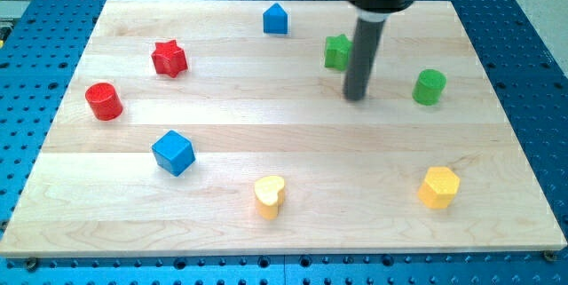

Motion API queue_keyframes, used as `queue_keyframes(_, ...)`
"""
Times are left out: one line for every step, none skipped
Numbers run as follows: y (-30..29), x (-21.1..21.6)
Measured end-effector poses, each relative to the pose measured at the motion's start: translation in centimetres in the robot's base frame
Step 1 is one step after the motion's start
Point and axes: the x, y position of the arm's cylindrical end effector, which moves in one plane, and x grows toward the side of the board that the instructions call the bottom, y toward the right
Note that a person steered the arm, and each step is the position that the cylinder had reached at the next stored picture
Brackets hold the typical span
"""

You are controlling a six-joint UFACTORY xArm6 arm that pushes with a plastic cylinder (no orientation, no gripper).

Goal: Slide the yellow hexagon diagonal to the yellow heart

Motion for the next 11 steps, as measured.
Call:
queue_keyframes(-4.9, 0.3)
queue_keyframes(-5.1, 0.5)
queue_keyframes(-5.1, 0.7)
queue_keyframes(-5.3, 1.2)
queue_keyframes(-7.2, 3.3)
queue_keyframes(-8.4, 5.2)
queue_keyframes(-12.7, 9.1)
queue_keyframes(-15.8, 12.4)
queue_keyframes(-16.2, 13.1)
queue_keyframes(-16.1, 13.1)
queue_keyframes(-16.1, 13.1)
